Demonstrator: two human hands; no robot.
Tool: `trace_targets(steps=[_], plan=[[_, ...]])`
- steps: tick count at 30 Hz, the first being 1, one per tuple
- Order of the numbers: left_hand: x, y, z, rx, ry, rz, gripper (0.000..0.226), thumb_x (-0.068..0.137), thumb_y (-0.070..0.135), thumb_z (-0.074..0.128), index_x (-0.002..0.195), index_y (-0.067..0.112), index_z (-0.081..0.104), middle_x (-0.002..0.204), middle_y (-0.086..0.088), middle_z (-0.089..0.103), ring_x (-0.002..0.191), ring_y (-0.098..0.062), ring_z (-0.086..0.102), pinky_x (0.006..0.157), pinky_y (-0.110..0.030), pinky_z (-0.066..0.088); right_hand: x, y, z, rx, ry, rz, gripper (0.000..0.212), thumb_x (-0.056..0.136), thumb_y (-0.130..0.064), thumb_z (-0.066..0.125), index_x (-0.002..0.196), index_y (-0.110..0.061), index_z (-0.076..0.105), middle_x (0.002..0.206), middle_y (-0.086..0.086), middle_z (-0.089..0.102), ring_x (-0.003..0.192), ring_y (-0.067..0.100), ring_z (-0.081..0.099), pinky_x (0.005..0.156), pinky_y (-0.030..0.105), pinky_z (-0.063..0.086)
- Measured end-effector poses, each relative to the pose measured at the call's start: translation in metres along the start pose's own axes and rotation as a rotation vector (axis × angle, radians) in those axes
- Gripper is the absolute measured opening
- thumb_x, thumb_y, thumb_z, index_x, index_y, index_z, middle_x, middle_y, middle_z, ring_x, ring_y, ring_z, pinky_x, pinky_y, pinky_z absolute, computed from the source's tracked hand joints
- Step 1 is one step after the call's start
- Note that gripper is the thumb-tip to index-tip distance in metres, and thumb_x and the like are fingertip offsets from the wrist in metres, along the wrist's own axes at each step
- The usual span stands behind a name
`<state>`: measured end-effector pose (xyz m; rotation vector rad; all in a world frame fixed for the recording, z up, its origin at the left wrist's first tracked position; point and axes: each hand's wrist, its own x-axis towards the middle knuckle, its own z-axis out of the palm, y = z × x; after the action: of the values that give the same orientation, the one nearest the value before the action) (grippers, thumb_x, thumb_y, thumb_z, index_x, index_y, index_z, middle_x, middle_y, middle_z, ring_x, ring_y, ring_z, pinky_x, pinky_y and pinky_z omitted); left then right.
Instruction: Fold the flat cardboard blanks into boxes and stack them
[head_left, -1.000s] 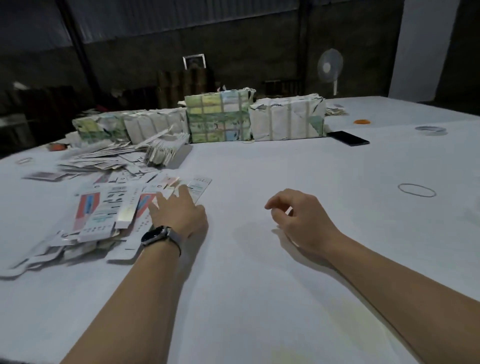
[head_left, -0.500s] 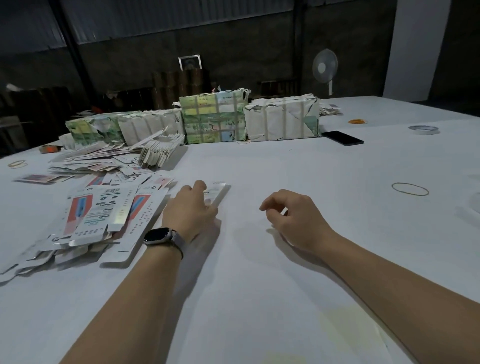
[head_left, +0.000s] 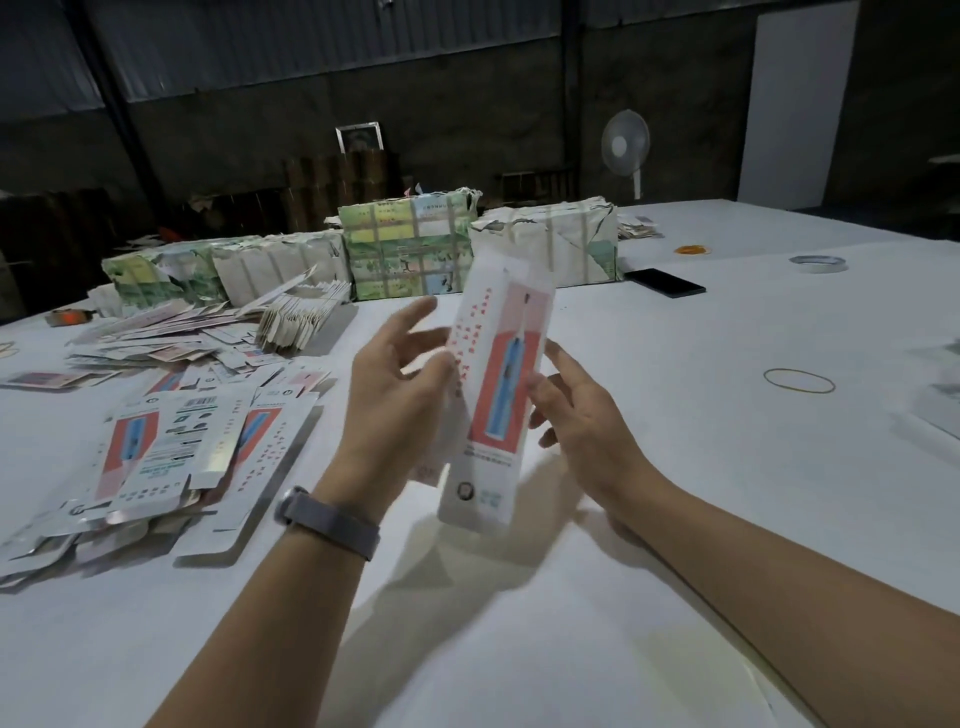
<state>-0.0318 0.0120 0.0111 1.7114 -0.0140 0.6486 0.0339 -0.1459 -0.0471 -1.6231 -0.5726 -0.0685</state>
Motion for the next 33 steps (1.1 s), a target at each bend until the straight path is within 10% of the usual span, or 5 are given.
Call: trace_targets(steps=[5, 20, 28, 33], plan=[[-0.013, -0.017, 0.029, -0.101, -0.106, -0.145, 0.035, 0.101, 0.003, 0.050, 0.126, 0.027, 0.055, 0.112, -0.005, 0.069, 0.089, -0.014, 0.075, 0.069, -0.029, 0.061, -0.003, 0.000, 0.002, 0.160, -0.009, -0.004, 0.015, 0.102, -0.041, 0.047, 0.116, -0.041, 0.052, 0.108, -0.008, 0.071, 0.095, 0.016, 0.073, 0.084, 0.040, 0.061], [-0.029, -0.037, 0.057, -0.156, -0.187, -0.217, 0.032, 0.106, 0.040, 0.047, 0.138, 0.037, 0.047, 0.096, 0.016, 0.074, 0.084, -0.007, 0.074, 0.062, -0.017, 0.056, -0.001, 0.009, 0.006, 0.197, -0.090, 0.031, 0.071, 0.091, -0.062, 0.045, 0.154, -0.040, 0.020, 0.136, -0.009, 0.058, 0.117, 0.015, 0.064, 0.099, 0.041, 0.054], [-0.031, -0.042, 0.059, -0.108, -0.248, -0.222, 0.032, 0.107, 0.041, 0.042, 0.139, 0.040, 0.045, 0.100, 0.004, 0.074, 0.079, -0.011, 0.075, 0.062, -0.018, 0.056, 0.006, 0.010, -0.005, 0.098, 0.141, 0.024, 0.045, 0.103, -0.041, 0.046, 0.147, -0.040, 0.034, 0.093, -0.035, 0.066, 0.092, -0.002, 0.069, 0.070, 0.021, 0.058], [-0.024, -0.046, 0.052, 0.040, -0.248, -0.135, 0.031, 0.106, 0.044, 0.041, 0.130, 0.030, 0.055, 0.101, 0.004, 0.074, 0.084, -0.013, 0.075, 0.078, -0.033, 0.062, 0.003, 0.001, -0.003, 0.090, 0.125, 0.003, 0.041, 0.105, -0.033, 0.045, 0.145, -0.037, 0.037, 0.111, -0.024, 0.063, 0.096, 0.002, 0.070, 0.077, 0.022, 0.059]])
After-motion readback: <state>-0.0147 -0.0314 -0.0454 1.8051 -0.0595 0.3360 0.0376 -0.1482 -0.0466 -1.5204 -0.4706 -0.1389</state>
